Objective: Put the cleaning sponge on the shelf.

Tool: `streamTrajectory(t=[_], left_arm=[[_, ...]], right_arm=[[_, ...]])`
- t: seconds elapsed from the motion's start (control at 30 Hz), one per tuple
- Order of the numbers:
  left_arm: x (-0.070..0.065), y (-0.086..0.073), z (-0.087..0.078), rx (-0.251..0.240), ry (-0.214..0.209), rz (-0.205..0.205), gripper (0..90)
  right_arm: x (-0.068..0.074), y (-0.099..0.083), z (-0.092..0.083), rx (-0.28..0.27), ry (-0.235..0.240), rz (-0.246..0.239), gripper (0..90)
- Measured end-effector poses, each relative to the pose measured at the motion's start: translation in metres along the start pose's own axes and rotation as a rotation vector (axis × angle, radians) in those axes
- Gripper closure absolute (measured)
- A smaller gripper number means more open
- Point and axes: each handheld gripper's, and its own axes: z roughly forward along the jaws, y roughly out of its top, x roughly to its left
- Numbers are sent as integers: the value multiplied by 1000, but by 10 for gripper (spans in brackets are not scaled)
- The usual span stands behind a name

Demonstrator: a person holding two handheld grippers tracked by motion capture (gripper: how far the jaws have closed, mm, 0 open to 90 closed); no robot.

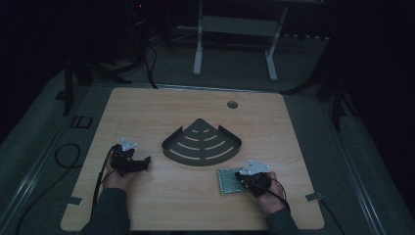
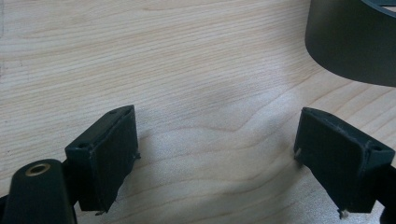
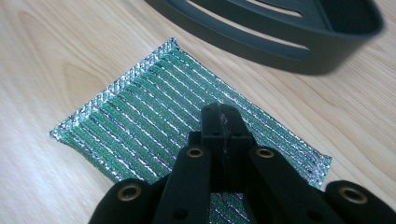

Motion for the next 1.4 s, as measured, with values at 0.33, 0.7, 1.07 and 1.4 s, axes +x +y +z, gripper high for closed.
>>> streamTrajectory(t=[0.33,0.7,1.07,1.4], left_arm=[[0,0,0,0,0,-1,139],[0,0,0,0,0,-1,139],[0,1,1,0,-1,-1,139],[-1,1,1,-1,0,-1,139]], right_arm=[[-23,-13,-8,24,-88,69,898],[-33,-20,-15,44,-130,120,897],[-19,-23,-22,46,-86,110,897],[-3,-20,-23,28,-30,80,894]])
